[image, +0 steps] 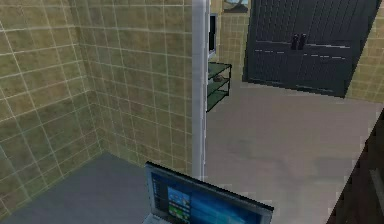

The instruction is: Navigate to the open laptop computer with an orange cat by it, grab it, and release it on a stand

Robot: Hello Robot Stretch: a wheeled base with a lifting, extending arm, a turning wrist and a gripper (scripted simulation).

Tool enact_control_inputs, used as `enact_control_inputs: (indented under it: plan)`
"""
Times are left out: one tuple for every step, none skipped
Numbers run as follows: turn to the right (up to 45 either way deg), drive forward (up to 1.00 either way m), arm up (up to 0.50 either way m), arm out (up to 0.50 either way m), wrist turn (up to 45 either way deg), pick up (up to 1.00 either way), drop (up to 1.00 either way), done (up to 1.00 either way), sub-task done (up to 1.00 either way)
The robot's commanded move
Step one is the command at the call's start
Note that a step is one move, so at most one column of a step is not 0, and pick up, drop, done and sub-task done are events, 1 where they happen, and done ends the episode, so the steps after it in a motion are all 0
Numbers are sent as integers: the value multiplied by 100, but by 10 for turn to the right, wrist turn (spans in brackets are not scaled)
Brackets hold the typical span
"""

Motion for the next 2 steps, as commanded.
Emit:
enact_control_inputs:
  plan:
    - [150, 0, 0, 0, 0, 0, 0, 0, 0]
    - [0, 100, 0, 0, 0, 0, 0, 0, 0]
